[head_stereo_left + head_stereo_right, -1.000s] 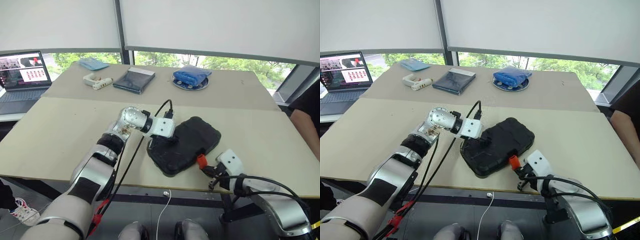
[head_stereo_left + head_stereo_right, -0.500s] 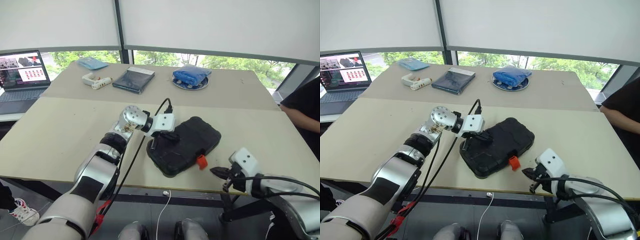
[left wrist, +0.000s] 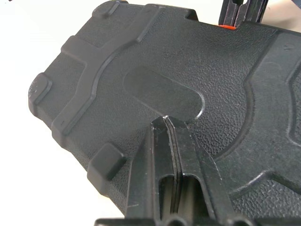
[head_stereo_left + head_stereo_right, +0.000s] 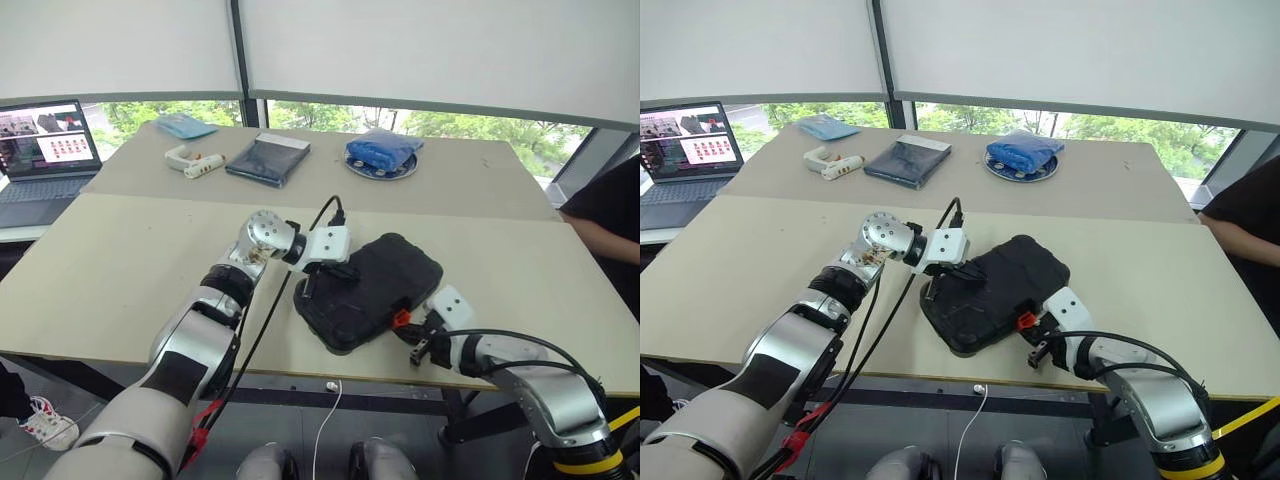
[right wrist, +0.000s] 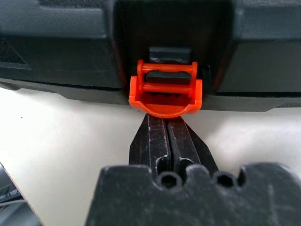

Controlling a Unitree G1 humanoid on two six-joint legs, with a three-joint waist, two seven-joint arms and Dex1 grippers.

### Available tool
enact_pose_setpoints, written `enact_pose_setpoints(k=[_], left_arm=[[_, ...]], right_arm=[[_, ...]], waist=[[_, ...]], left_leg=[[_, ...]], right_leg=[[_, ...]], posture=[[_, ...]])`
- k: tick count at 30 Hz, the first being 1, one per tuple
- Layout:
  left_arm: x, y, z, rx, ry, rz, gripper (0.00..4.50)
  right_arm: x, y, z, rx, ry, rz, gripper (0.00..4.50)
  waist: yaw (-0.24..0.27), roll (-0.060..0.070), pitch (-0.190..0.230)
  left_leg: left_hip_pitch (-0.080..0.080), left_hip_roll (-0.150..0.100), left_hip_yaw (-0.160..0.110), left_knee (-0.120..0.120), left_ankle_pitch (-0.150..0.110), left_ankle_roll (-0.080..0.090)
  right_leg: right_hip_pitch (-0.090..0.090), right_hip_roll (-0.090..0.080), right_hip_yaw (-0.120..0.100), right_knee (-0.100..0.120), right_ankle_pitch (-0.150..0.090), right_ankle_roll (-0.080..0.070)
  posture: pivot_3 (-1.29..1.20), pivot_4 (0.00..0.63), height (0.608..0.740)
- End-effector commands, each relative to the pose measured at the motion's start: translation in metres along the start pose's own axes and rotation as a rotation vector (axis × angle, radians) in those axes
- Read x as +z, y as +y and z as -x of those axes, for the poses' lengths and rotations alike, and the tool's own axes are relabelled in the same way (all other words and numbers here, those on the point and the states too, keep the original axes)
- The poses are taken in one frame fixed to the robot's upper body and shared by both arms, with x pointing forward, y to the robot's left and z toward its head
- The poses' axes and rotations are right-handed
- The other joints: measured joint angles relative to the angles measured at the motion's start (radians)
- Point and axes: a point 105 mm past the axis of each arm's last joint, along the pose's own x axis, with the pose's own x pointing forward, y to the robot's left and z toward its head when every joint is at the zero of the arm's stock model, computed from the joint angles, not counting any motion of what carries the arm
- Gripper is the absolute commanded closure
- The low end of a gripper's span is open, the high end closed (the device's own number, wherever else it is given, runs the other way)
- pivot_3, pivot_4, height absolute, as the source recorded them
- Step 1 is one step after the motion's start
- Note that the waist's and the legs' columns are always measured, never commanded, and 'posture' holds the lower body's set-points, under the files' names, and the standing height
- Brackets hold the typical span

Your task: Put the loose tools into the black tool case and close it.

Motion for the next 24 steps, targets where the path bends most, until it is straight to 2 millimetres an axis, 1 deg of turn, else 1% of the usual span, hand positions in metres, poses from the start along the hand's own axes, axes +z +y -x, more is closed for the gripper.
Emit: enact_pose_setpoints(k=[1,4,5,6,10,14,17,18,19,21,22,24], left_arm=[[-0.036,-0.033,-0.012,-0.121,0.149,-0.028,4.50],[-0.049,-0.048,-0.010,-0.208,0.264,-0.257,4.50],[-0.051,-0.051,-0.010,-0.227,0.275,-0.285,4.50],[-0.052,-0.052,-0.011,-0.235,0.276,-0.293,4.50],[-0.050,-0.052,-0.014,-0.230,0.257,-0.283,4.50],[-0.049,-0.050,-0.014,-0.217,0.253,-0.262,4.50],[-0.046,-0.043,-0.012,-0.179,0.225,-0.181,4.50],[-0.045,-0.042,-0.011,-0.169,0.207,-0.134,4.50],[-0.041,-0.038,-0.011,-0.151,0.168,-0.037,4.50],[-0.036,-0.034,-0.010,-0.134,0.093,0.136,4.50],[-0.035,-0.033,-0.008,-0.132,0.073,0.180,4.24],[-0.035,-0.033,-0.005,-0.133,0.066,0.214,3.75]], right_arm=[[0.027,-0.005,0.008,-0.034,-0.119,0.057,4.47],[0.043,-0.005,0.018,-0.053,-0.198,0.120,4.47],[0.048,-0.006,0.021,-0.057,-0.222,0.136,4.47],[0.052,-0.006,0.024,-0.058,-0.239,0.140,4.47],[0.059,-0.001,0.027,-0.027,-0.266,0.142,4.47],[0.054,0.001,0.020,-0.020,-0.240,0.144,4.47],[0.047,-0.002,0.023,-0.034,-0.205,0.141,4.47],[0.044,-0.002,0.026,-0.032,-0.195,0.125,4.47],[0.040,-0.001,0.030,-0.027,-0.181,0.114,4.47],[0.032,0.000,0.036,-0.023,-0.161,0.092,3.91],[0.029,0.002,0.036,-0.024,-0.158,0.082,3.66],[0.026,0.005,0.035,-0.023,-0.159,0.068,2.98]], waist=[[0.000,0.000,0.000],[0.002,0.002,-0.001],[0.003,0.003,-0.001],[0.002,0.005,-0.002],[-0.005,0.008,-0.004],[-0.011,0.009,-0.005],[-0.010,0.010,-0.005],[-0.010,0.010,-0.005],[-0.010,0.010,-0.005],[-0.006,0.010,-0.005],[-0.005,0.009,-0.005],[-0.004,0.008,-0.005]], left_leg=[[0.000,0.000,0.000,0.000,0.000,0.000],[0.001,0.000,0.000,0.000,0.000,0.000],[0.002,0.000,0.000,0.000,-0.001,-0.001],[0.004,0.000,0.000,0.000,-0.004,-0.007],[0.006,0.000,0.000,0.000,-0.004,-0.008],[0.008,0.001,0.000,0.000,-0.004,-0.009],[0.008,0.001,0.000,0.000,-0.004,-0.009],[0.007,0.000,0.000,0.000,-0.004,-0.009],[0.007,0.000,0.000,0.000,-0.004,-0.008],[0.006,0.000,0.000,0.000,-0.004,-0.007],[0.005,0.000,0.000,0.000,-0.004,-0.006],[0.004,0.000,-0.001,0.000,-0.002,-0.001]], right_leg=[[0.000,0.000,0.000,0.000,0.000,0.000],[0.001,-0.001,0.000,0.000,0.000,0.000],[0.001,-0.001,0.001,0.000,0.000,0.000],[0.001,-0.002,0.001,0.000,0.000,0.000],[0.001,-0.002,0.001,0.000,0.000,0.000],[0.002,-0.002,0.000,0.000,0.000,0.001],[0.002,-0.002,0.000,0.000,0.000,0.001],[0.002,-0.002,0.000,0.000,0.000,0.001],[0.002,-0.002,0.000,0.000,0.000,0.001],[0.001,-0.002,-0.001,0.000,0.000,0.001],[0.000,-0.002,-0.001,0.000,0.000,0.001],[0.000,-0.001,-0.002,0.000,0.001,0.002]], posture=[[0.00,0.150,0.718],[0.00,0.150,0.718],[0.00,0.150,0.718],[0.00,0.150,0.718],[0.00,0.150,0.718],[0.00,0.150,0.718],[0.00,0.150,0.718],[0.00,0.150,0.718],[0.00,0.150,0.718],[0.00,0.150,0.718],[0.00,0.150,0.718],[0.00,0.150,0.718]])
